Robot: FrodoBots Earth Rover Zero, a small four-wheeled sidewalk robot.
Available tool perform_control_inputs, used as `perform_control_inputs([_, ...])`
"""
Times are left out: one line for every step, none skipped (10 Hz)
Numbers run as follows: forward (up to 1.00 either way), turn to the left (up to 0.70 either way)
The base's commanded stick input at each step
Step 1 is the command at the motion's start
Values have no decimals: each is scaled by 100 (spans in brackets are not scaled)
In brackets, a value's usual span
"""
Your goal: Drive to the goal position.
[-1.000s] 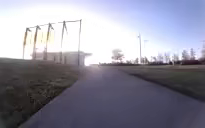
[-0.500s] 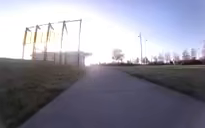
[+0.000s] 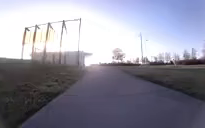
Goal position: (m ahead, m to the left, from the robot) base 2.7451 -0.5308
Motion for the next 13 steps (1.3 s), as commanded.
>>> perform_control_inputs([50,0])
perform_control_inputs([50,0])
perform_control_inputs([50,0])
perform_control_inputs([50,0])
perform_control_inputs([50,0])
perform_control_inputs([50,0])
perform_control_inputs([50,0])
perform_control_inputs([50,0])
perform_control_inputs([50,0])
perform_control_inputs([50,0])
perform_control_inputs([50,0])
perform_control_inputs([50,0])
perform_control_inputs([50,0])
